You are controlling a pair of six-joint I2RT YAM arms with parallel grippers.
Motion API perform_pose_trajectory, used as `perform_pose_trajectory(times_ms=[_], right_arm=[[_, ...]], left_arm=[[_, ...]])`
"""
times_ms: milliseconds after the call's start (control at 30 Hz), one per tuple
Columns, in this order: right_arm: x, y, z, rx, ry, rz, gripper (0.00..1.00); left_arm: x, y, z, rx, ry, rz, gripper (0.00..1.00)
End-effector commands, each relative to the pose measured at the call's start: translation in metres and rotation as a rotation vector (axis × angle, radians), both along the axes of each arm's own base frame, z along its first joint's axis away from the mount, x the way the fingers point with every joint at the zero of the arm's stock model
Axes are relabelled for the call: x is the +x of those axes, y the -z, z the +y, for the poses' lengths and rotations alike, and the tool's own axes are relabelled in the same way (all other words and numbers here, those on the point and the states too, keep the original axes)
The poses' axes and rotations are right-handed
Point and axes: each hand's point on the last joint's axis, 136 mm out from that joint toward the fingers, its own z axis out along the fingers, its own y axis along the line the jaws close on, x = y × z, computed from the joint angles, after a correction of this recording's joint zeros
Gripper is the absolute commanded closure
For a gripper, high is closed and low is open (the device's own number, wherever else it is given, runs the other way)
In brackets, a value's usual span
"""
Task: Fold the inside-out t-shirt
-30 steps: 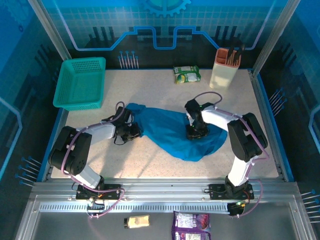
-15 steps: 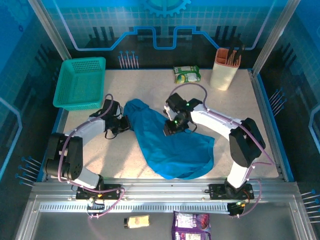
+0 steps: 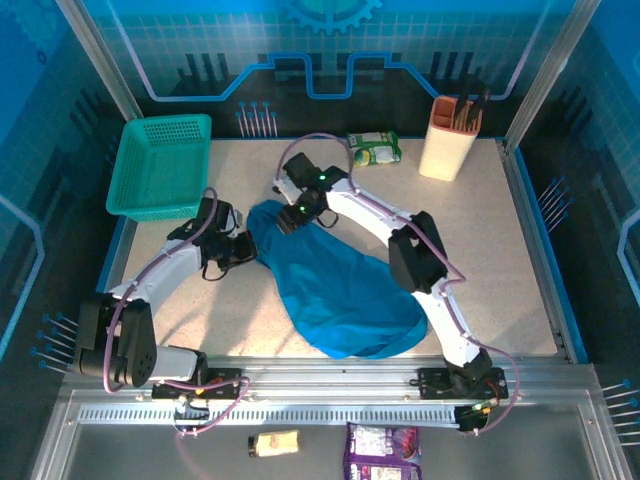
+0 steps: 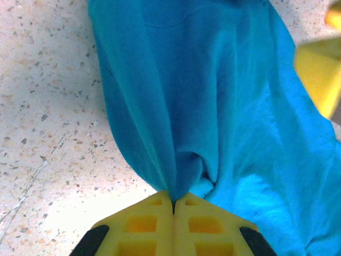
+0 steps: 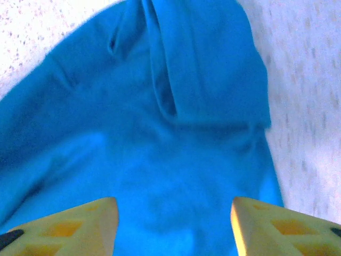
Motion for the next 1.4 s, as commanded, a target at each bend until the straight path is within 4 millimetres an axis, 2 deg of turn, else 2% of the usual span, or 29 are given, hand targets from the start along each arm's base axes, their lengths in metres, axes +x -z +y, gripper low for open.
perform_pose_trajectory(times_ms=[0,133,267,400,467,500,533,667,800,867,967,1100,1167,1233,1300,1367], right_arm=[[0.008,0.013,0.013,-0.105,-0.163,-0.12,0.33],[0.028,0.026,0.021,-0.158,-0.243,-0.205,0.29],[0.042,0.034,0.028,-0.159,-0.259,-0.247,0.37],[0.051,0.037,0.033,-0.151,-0.259,-0.282,0.61],[0.058,0.025,0.031,-0.148,-0.228,-0.311,0.79],[0.064,0.013,0.028,-0.142,-0.2,-0.334,0.9],[0.071,-0.004,0.024,-0.128,-0.163,-0.355,0.98],[0.095,-0.086,-0.006,-0.018,-0.009,-0.428,1.0],[0.114,-0.199,-0.059,0.161,0.162,-0.53,1.0],[0.115,-0.255,-0.086,0.247,0.226,-0.594,1.0],[0.115,-0.331,-0.133,0.394,0.325,-0.677,1.0],[0.099,-0.427,-0.19,0.611,0.408,-0.794,1.0],[0.083,-0.467,-0.212,0.69,0.417,-0.863,1.0],[0.06,-0.503,-0.23,0.741,0.416,-0.942,1.0],[0.038,-0.526,-0.241,0.768,0.405,-0.996,1.0],[0.02,-0.536,-0.249,0.774,0.403,-1.017,1.0]], left_arm=[[-0.002,-0.01,0.002,0.007,0.02,-0.013,1.0],[-0.003,-0.012,0.002,0.008,0.023,-0.009,1.0],[-0.005,-0.011,0.0,0.001,0.026,0.003,1.0],[-0.009,-0.013,0.002,0.008,0.028,0.004,1.0],[-0.01,-0.018,0.004,0.018,0.03,-0.007,1.0],[-0.01,-0.022,0.005,0.025,0.03,-0.015,1.0],[-0.008,-0.026,0.007,0.034,0.029,-0.027,1.0],[0.005,-0.06,0.017,0.081,0.012,-0.112,1.0],[0.028,-0.118,0.036,0.152,-0.017,-0.249,1.0],[0.043,-0.157,0.047,0.197,-0.037,-0.343,1.0],[0.065,-0.228,0.061,0.269,-0.063,-0.498,1.0],[0.082,-0.345,0.068,0.309,-0.083,-0.762,1.0],[0.079,-0.402,0.067,0.314,-0.09,-0.898,1.0],[0.065,-0.457,0.065,0.31,-0.094,-1.046,1.0],[0.048,-0.496,0.063,0.297,-0.096,-1.168,1.0],[0.03,-0.519,0.059,0.288,-0.08,-1.257,1.0]])
